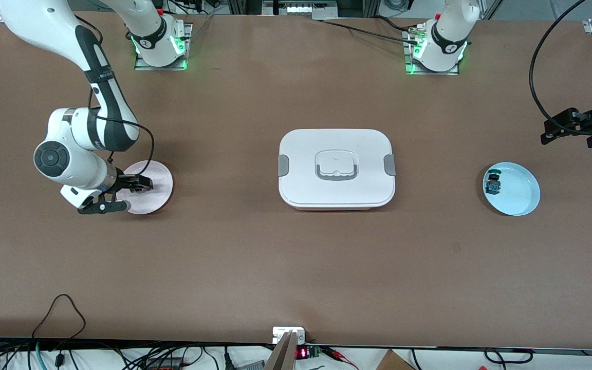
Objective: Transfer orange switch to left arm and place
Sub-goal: 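Move the right gripper down over the orange switch on the white plate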
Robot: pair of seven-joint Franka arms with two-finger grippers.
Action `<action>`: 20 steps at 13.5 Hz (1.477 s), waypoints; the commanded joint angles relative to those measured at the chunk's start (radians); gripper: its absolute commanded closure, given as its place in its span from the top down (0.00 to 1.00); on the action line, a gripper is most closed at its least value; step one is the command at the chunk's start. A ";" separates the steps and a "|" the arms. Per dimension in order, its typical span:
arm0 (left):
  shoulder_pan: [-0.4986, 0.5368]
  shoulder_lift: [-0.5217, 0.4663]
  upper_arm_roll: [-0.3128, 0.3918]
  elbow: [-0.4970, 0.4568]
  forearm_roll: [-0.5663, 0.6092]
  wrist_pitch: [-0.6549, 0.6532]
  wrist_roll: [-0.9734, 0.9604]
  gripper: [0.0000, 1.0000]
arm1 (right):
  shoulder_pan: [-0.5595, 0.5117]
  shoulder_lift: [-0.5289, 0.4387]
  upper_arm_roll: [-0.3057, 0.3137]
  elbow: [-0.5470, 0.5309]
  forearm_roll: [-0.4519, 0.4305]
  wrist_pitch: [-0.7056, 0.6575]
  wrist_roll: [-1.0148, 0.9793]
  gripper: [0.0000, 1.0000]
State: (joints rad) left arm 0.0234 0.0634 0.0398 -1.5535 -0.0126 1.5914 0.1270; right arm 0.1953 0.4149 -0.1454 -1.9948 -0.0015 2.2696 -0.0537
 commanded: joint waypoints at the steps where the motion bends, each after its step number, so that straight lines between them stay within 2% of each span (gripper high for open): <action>1: 0.003 0.012 -0.006 0.026 0.025 -0.019 -0.004 1.00 | 0.003 -0.002 0.000 -0.015 -0.012 0.016 -0.012 1.00; 6: 0.003 0.012 -0.006 0.026 0.025 -0.019 -0.004 1.00 | 0.003 0.027 0.000 -0.018 -0.014 0.034 -0.101 1.00; 20: 0.003 0.010 -0.005 0.026 0.025 -0.021 -0.006 1.00 | 0.003 0.065 0.000 -0.047 -0.017 0.067 -0.175 1.00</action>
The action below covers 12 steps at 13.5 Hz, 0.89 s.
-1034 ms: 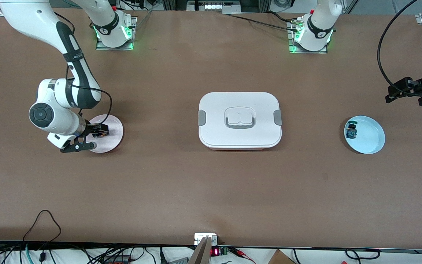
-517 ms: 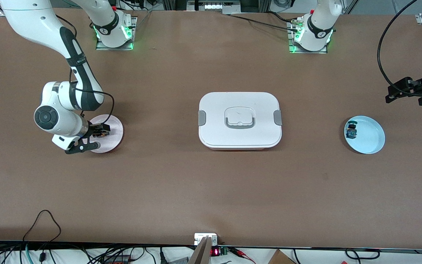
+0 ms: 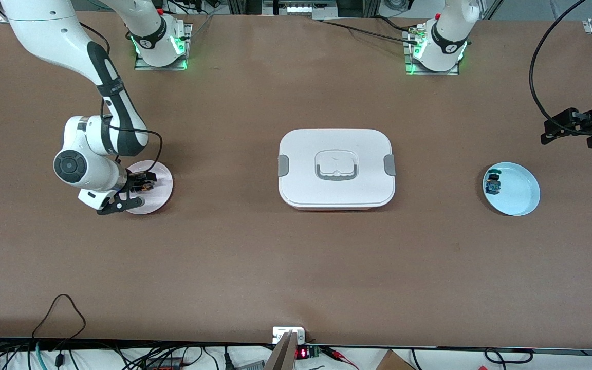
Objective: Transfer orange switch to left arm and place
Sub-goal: 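Close the right gripper on the orange switch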
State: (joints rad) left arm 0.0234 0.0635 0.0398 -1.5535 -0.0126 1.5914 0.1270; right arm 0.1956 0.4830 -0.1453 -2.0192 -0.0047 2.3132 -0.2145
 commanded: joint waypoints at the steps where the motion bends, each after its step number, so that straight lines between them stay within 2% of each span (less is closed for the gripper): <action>1: 0.003 0.010 -0.005 0.026 0.026 -0.021 -0.006 1.00 | 0.004 -0.001 0.000 -0.023 -0.023 0.028 -0.016 1.00; 3: 0.003 0.010 -0.008 0.026 0.026 -0.021 -0.006 1.00 | 0.002 0.000 0.000 -0.024 -0.049 0.032 -0.020 1.00; 12: 0.003 0.010 -0.008 0.026 0.026 -0.031 -0.006 1.00 | 0.002 0.026 0.000 -0.029 -0.040 0.058 -0.005 1.00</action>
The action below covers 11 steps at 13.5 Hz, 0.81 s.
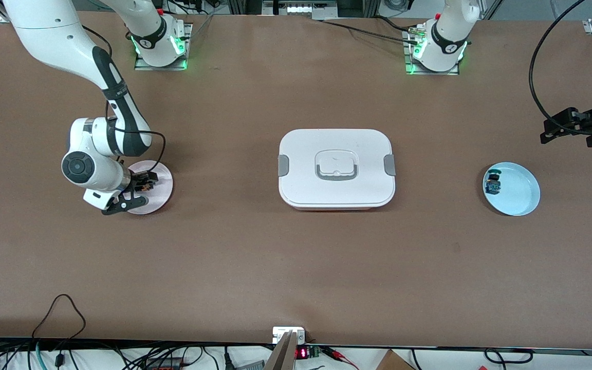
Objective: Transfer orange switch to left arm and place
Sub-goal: 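Close the right gripper on the orange switch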
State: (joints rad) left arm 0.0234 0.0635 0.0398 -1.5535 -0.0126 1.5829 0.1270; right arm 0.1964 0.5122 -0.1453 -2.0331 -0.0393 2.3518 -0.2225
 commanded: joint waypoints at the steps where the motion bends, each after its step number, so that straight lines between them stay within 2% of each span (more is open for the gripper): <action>1: 0.003 0.010 -0.006 0.026 0.026 -0.021 -0.006 1.00 | 0.001 -0.003 0.000 -0.015 -0.005 0.020 0.006 1.00; 2: 0.003 0.010 -0.008 0.026 0.026 -0.023 -0.006 1.00 | 0.001 -0.004 0.000 -0.015 -0.004 0.018 0.008 0.97; 3: 0.003 0.010 -0.008 0.026 0.026 -0.023 -0.006 1.00 | 0.001 -0.004 0.000 -0.013 -0.002 0.017 0.008 0.85; 4: 0.003 0.010 -0.008 0.026 0.026 -0.023 -0.006 1.00 | 0.001 -0.004 0.000 -0.013 0.001 0.011 0.014 0.57; 7: 0.003 0.010 -0.008 0.026 0.026 -0.023 -0.004 1.00 | 0.000 -0.012 0.000 -0.010 0.001 0.007 0.032 0.19; 11: 0.003 0.009 -0.008 0.027 0.026 -0.023 -0.004 1.00 | 0.001 -0.053 0.003 0.010 0.001 -0.005 0.022 0.05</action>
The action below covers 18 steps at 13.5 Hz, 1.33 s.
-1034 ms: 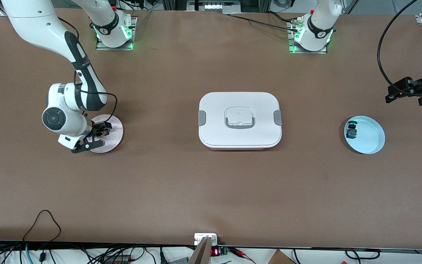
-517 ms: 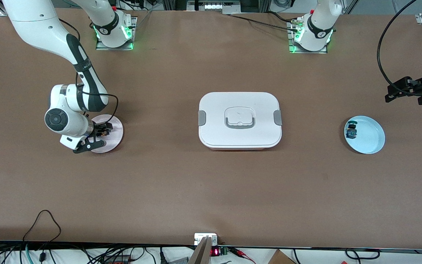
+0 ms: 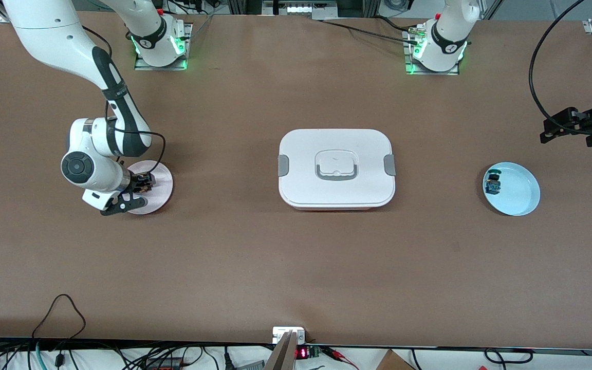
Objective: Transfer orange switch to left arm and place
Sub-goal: 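Close the right gripper on the orange switch, then lift the orange switch with the right gripper toward the white box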
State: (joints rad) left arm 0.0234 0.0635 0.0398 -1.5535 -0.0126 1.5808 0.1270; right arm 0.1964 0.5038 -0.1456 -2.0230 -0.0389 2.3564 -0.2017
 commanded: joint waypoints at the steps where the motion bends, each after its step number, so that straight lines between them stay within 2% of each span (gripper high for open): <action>1: 0.003 0.009 -0.008 0.027 0.025 -0.021 -0.004 1.00 | 0.001 -0.065 0.003 0.003 0.002 -0.028 0.001 0.04; 5: 0.001 0.009 -0.009 0.027 0.025 -0.021 -0.006 1.00 | 0.000 -0.123 0.024 0.078 0.007 -0.140 0.001 0.01; 7: 0.001 0.009 -0.009 0.027 0.022 -0.021 -0.006 1.00 | 0.001 -0.133 0.026 0.151 0.037 -0.224 -0.004 0.00; 11: 0.001 0.010 -0.009 0.030 0.016 -0.019 -0.006 1.00 | 0.001 -0.140 0.076 0.350 0.106 -0.377 -0.007 0.00; 15: -0.008 0.010 -0.011 0.032 0.016 -0.015 -0.004 1.00 | 0.001 -0.186 0.127 0.421 0.111 -0.470 -0.025 0.00; 16: -0.014 0.015 -0.011 0.030 0.013 -0.016 -0.004 1.00 | 0.001 -0.195 0.148 0.437 0.138 -0.470 -0.031 0.00; 18: -0.019 0.015 -0.012 0.032 0.014 -0.016 -0.007 1.00 | 0.032 -0.200 0.158 0.461 0.248 -0.462 -0.045 0.00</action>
State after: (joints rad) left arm 0.0143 0.0637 0.0299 -1.5517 -0.0126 1.5808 0.1264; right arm 0.2072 0.3129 0.0001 -1.5885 0.1361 1.9093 -0.2190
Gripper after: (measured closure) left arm 0.000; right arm 0.282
